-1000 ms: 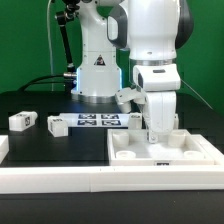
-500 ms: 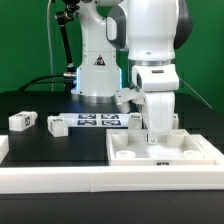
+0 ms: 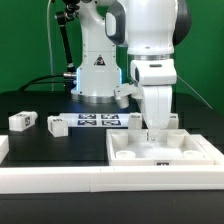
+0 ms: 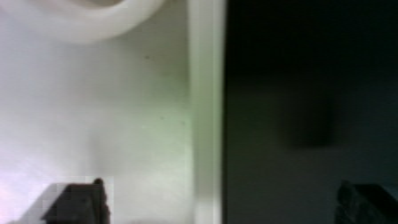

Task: Assemble square table

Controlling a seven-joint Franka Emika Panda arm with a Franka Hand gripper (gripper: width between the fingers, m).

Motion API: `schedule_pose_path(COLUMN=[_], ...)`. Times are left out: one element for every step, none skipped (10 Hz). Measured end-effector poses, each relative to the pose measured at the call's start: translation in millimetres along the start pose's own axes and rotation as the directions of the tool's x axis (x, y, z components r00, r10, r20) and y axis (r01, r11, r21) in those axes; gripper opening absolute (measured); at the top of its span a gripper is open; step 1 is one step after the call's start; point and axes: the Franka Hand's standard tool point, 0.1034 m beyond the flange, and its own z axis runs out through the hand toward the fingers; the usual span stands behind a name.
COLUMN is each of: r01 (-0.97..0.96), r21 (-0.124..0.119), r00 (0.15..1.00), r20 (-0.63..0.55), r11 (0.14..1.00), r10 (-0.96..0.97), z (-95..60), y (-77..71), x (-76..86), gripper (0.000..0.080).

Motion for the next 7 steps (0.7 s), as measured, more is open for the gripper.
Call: schedule_pose_path(r01=[-0.047, -0.087, -0.117, -0.16, -0.186, -0.187, -0.198], r21=[-0.008, -0.026, -0.042, -0.049, -0.051, -0.05, -0.049], r00=[0.999, 0.996, 0.993, 0.987, 0.982, 0.982, 0.98], r20=[0.002, 0.002, -0.002, -0.004, -0.006, -0.006, -0.006], r11=[0.999, 0.996, 0.992, 0.986, 0.981, 0.981, 0.979], r10=[0.047, 0.087, 0.117, 0.16, 0.186, 0.187, 0.198], z=[-6.8, -15.7, -21.6, -25.5, -26.5, -26.0, -25.7], y=[-4.3, -10.4, -16.9, -22.6, -26.1, -27.7, -27.6], x=[0.7, 2.0, 4.7, 10.2, 17.2, 20.7, 19.4], gripper=[0.0646, 0.0649, 0.0649, 0.0649, 0.0649, 0.0649, 0.0649])
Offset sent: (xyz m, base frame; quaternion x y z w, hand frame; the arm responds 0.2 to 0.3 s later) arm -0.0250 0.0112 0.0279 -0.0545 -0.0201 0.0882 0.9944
